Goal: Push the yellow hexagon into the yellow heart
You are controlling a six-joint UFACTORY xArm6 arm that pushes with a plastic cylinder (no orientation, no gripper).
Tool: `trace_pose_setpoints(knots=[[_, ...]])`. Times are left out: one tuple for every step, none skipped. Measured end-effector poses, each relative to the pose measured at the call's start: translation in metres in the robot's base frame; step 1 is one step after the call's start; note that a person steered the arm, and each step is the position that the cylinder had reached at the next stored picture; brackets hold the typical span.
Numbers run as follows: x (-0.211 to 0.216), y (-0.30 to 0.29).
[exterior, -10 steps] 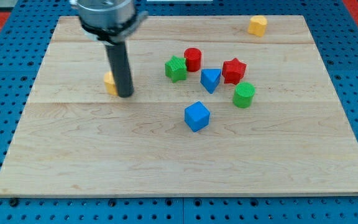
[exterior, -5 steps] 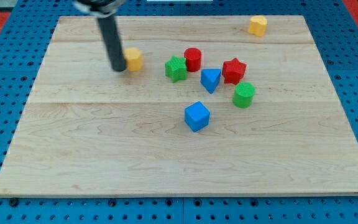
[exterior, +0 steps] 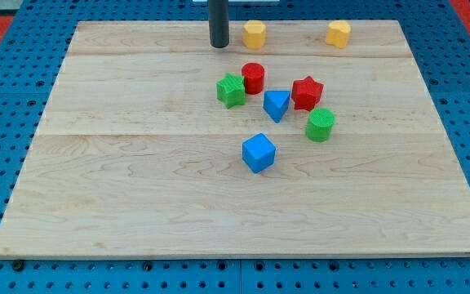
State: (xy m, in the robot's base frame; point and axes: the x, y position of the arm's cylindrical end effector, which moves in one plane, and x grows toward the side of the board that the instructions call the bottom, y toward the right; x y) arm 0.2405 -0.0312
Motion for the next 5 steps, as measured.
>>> trace_pose_setpoints(knots=[[-0.010,0.037],[-0.029,0.030],[-0.032,0.075],[-0.031,0.124],[-0.016,0.103]])
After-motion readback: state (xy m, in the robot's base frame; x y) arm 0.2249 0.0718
